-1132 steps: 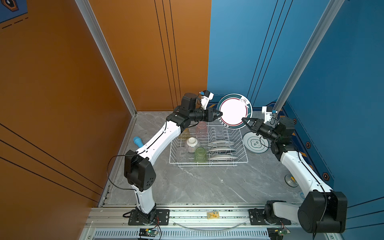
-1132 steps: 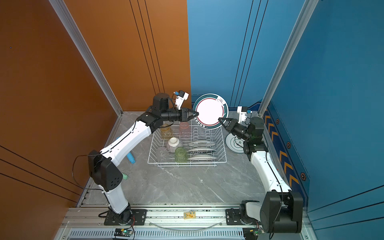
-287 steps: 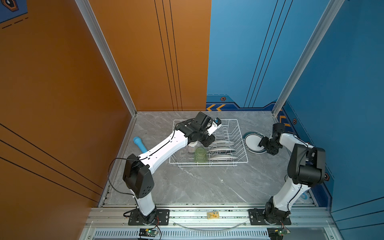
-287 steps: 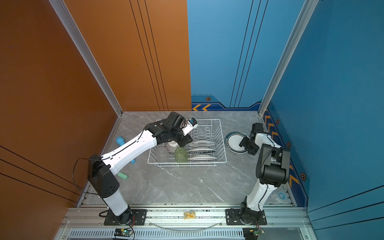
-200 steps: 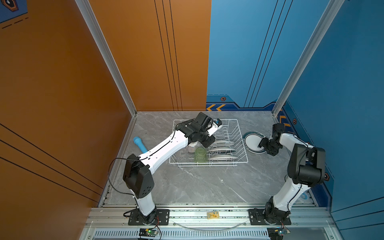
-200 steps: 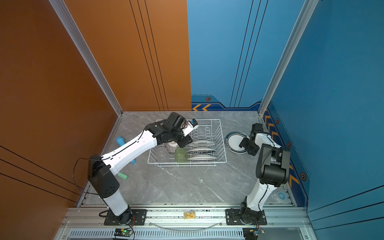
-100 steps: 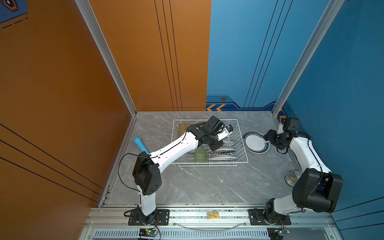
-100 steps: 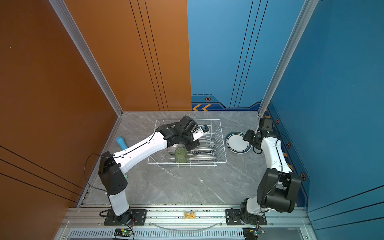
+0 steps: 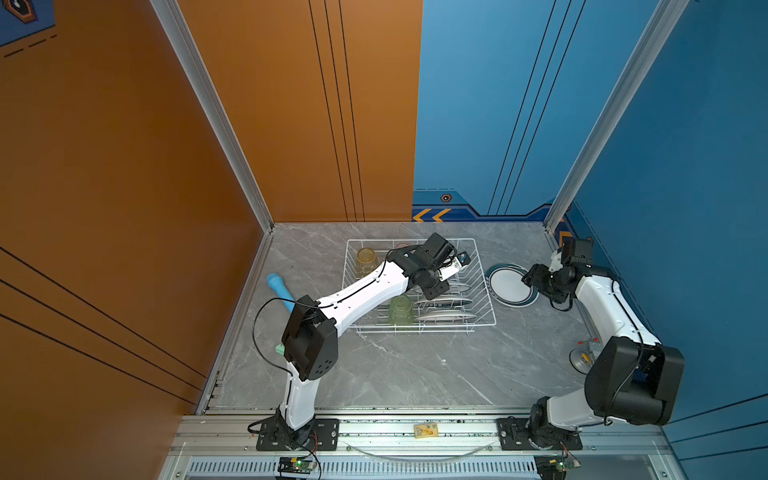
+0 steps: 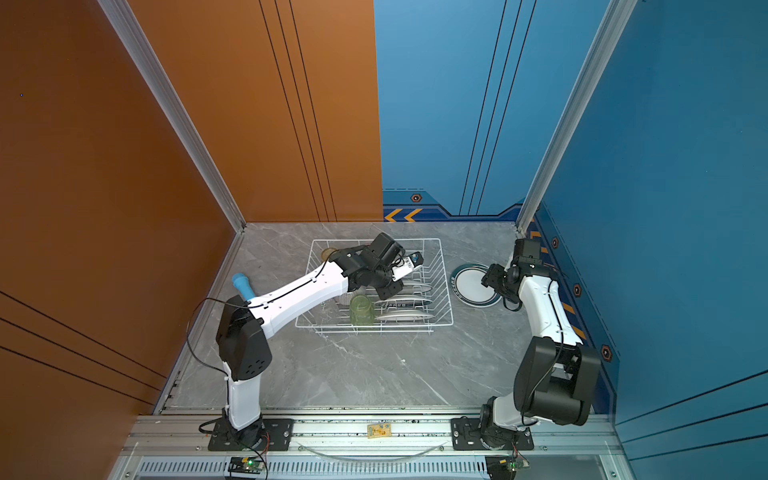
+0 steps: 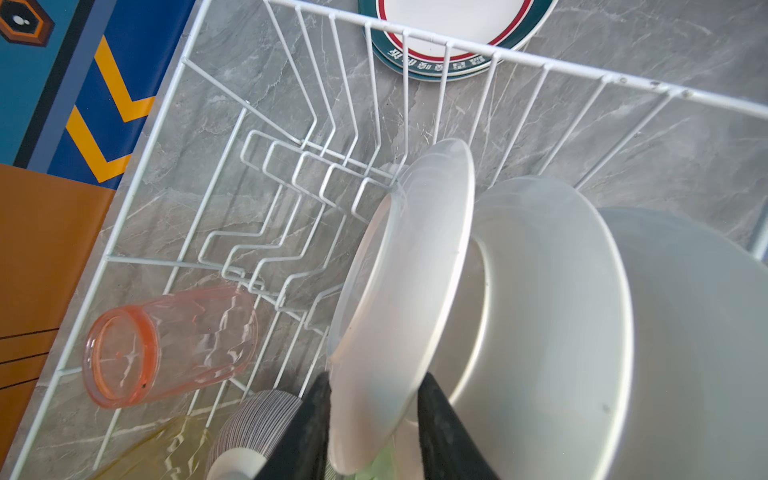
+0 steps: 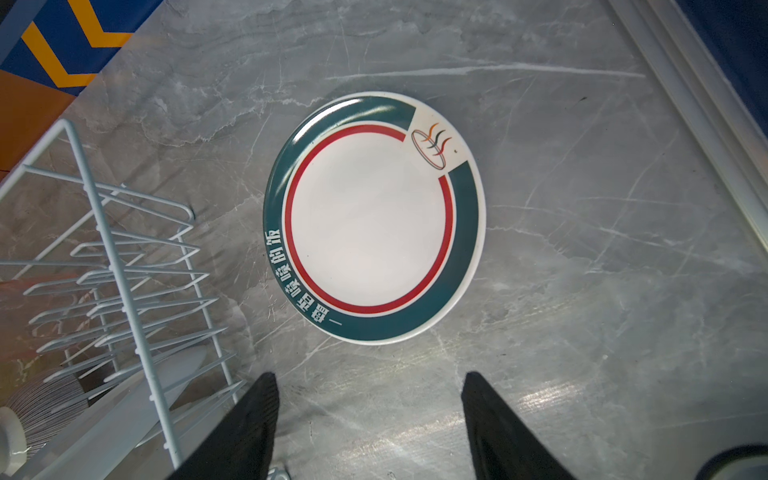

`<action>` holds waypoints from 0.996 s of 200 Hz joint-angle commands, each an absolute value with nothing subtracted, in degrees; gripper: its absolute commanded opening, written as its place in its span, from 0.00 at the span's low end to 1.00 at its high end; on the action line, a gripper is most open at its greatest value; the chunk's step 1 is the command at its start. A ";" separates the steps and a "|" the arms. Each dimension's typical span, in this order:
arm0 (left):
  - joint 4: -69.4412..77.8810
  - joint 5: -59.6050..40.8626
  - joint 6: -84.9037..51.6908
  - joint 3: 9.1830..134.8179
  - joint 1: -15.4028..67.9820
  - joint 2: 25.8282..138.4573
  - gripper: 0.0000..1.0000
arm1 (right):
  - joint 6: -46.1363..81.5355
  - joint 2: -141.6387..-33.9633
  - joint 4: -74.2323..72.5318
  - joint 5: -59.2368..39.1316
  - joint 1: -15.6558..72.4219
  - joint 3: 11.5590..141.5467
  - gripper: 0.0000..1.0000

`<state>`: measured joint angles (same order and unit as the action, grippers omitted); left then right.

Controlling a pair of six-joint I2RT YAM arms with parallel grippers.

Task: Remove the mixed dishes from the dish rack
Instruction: 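Lower the left gripper onto the next white plate in the rack and close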

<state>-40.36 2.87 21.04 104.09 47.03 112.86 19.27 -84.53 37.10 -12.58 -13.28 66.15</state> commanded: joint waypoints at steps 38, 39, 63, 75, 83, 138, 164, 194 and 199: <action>-41.13 4.48 23.20 109.66 47.68 117.88 0.36 | 18.33 -82.70 38.23 -14.41 -13.15 64.79 0.69; -41.13 4.48 23.24 109.76 47.66 118.00 0.36 | 18.30 -82.66 38.23 -14.41 -13.17 64.78 0.69; -41.13 4.38 23.64 111.60 47.64 119.63 0.34 | 18.30 -82.66 37.97 -14.76 -13.11 64.36 0.69; -41.15 4.55 23.64 112.27 47.58 120.27 0.31 | 18.22 -82.71 37.88 -14.94 -13.14 64.27 0.69; -41.14 4.56 23.77 112.57 47.64 120.69 0.30 | 18.02 -82.79 37.88 -15.03 -13.13 64.30 0.69; -41.09 7.23 24.40 113.64 47.55 121.90 0.21 | 17.83 -82.80 37.73 -15.50 -13.15 64.29 0.69; -40.46 8.97 24.61 113.64 47.66 121.99 0.14 | 17.93 -82.90 37.40 -15.88 -13.15 64.10 0.69; -39.39 11.69 25.09 113.29 48.04 122.15 0.10 | 18.02 -82.73 37.22 -16.09 -13.10 63.92 0.69; -39.15 12.16 25.21 113.30 48.14 122.12 0.09 | 18.02 -82.66 37.18 -16.19 -13.10 63.83 0.69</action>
<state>-38.54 10.66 27.70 112.22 47.07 121.03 18.85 -84.42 36.99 -15.22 -13.28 64.82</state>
